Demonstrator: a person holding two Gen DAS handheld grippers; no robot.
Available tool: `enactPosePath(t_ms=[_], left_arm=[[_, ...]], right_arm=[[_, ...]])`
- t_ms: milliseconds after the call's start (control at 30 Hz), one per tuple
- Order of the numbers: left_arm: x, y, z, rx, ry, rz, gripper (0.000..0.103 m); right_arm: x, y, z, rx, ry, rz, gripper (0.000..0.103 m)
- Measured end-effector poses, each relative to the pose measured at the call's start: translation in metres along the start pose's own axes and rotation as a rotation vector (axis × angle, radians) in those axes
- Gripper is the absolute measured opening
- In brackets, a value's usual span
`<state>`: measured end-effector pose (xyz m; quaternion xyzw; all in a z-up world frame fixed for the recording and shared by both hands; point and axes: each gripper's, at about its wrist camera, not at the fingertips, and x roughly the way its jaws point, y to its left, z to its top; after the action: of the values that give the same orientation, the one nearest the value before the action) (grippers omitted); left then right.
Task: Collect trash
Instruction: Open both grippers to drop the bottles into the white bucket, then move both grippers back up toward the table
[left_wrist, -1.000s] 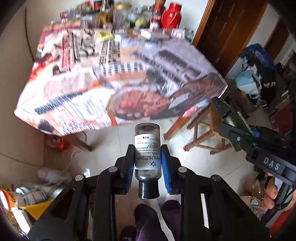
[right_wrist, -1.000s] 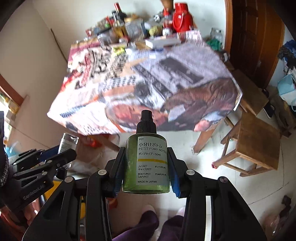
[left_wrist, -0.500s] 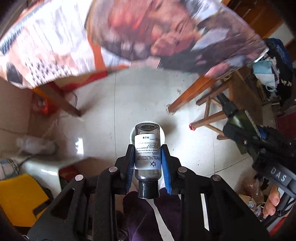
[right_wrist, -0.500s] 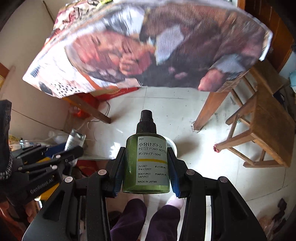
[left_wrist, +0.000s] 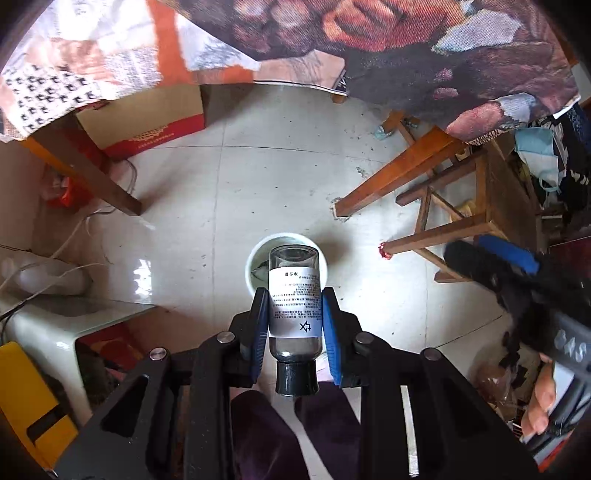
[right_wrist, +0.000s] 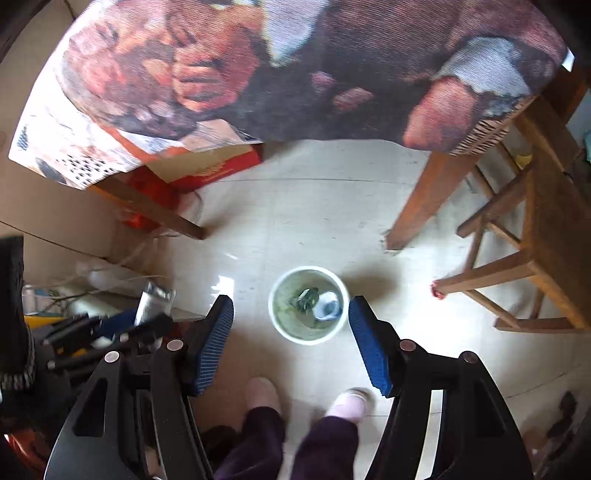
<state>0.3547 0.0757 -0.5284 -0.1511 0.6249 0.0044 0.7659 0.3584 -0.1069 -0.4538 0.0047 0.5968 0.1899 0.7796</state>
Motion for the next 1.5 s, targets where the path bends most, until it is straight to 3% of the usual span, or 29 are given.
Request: enactPosePath(t_ms=[133, 200, 567, 933, 1500], left_arm=[[0.013, -0.010, 0.013, -0.005, 0.033, 0.002, 0.033], [0.017, -0.014, 0.020, -0.005, 0.044, 0.004, 0.053], [-0.027, -0.029, 0.025, 0.059, 0.003, 0.030, 0.055], [-0.153, -0.046, 0.033, 0.088, -0.135, 0.025, 0.055], [-0.364, -0.053, 0.023, 0.220, -0.421, -0.024, 0.055]], right_arm=[[-0.006, -0.009, 0.000, 0.024, -0.001, -0.008, 0.061], [-0.009, -0.012, 0.002, 0.035, -0.004, -0.013, 0.061], [-0.046, -0.009, 0.014, 0.065, -0.053, -0.008, 0.061], [-0.144, 0.021, 0.028, 0.058, -0.152, -0.003, 0.061], [-0.317, 0.106, 0.033, 0.010, -0.485, -0.048, 0.061]])
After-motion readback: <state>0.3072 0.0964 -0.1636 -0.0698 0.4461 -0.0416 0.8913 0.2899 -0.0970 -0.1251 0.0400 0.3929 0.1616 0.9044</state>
